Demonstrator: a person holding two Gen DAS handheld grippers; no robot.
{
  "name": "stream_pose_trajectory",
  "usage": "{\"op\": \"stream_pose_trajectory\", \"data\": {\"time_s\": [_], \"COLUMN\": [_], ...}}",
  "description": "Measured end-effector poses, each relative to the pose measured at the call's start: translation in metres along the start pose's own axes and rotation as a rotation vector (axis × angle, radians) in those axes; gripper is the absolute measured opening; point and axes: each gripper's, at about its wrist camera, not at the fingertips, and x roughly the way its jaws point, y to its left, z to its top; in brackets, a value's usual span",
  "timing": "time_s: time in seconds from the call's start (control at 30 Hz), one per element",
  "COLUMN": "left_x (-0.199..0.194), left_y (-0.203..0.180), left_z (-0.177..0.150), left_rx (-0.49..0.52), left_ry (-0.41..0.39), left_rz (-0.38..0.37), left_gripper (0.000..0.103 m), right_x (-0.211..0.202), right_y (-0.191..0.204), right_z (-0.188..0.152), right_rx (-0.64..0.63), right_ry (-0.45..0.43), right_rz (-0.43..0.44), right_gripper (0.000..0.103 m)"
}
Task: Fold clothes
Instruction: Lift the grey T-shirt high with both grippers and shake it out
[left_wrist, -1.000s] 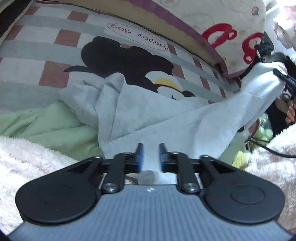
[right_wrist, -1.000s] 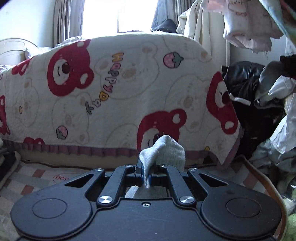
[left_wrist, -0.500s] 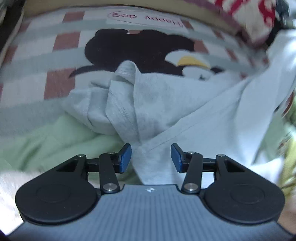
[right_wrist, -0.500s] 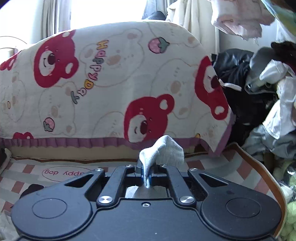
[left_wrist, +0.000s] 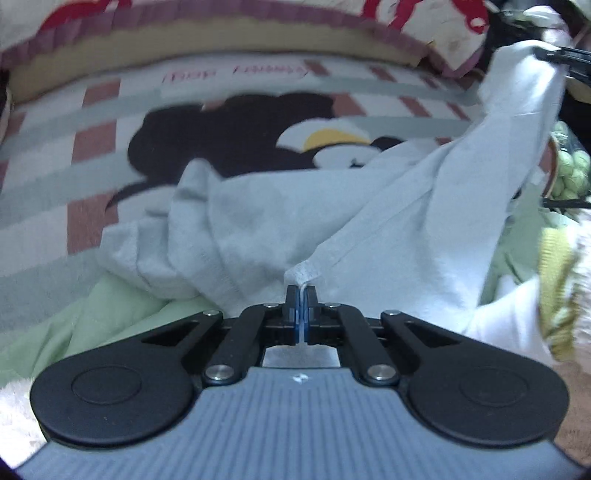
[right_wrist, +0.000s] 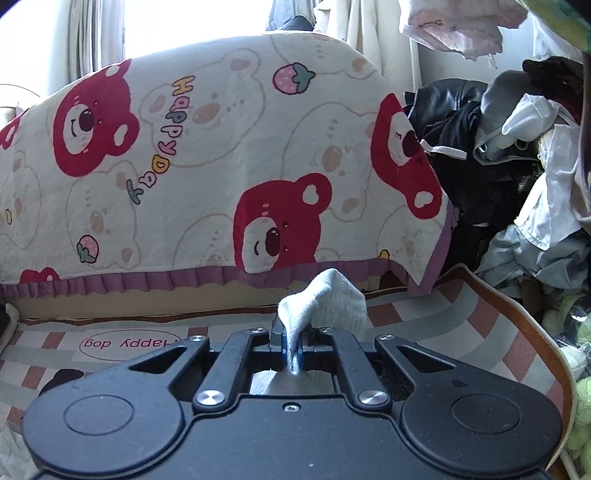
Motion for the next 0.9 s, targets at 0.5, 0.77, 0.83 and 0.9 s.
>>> {"op": "stream_pose_trajectory", "data": {"time_s": [0.5, 0.77, 0.83, 0.9], "left_x": [0.027, -0.060, -0.098, -0.131], "left_y": [-0.015, -0.009, 0.001, 0.009], "left_z": [0.006, 0.034, 0.053, 0.067], "left_rx": [0.089, 0.127, 0.110, 0.075], "left_ry": [0.022, -0.381, -0.514, -0.627], "left_rz": [0.008, 0.231, 0.307, 0.362], "left_gripper": [0.004, 0.002, 0.002, 0.002], "right_x": [0.009, -0.024, -0.031, -0.039], "right_y": [0.002, -0.009, -0.011, -0.011], "right_z": [-0.007, 0.009, 0.021, 0.034], "right_rx": [0.012, 0.038, 0.048, 0.057], "right_ry": [0.021, -0.105, -0.152, -0.202], "right_rz": [0.015, 0.063, 0.097, 0.137], "right_gripper": [0.006, 0.006, 0.006, 0.006]}}
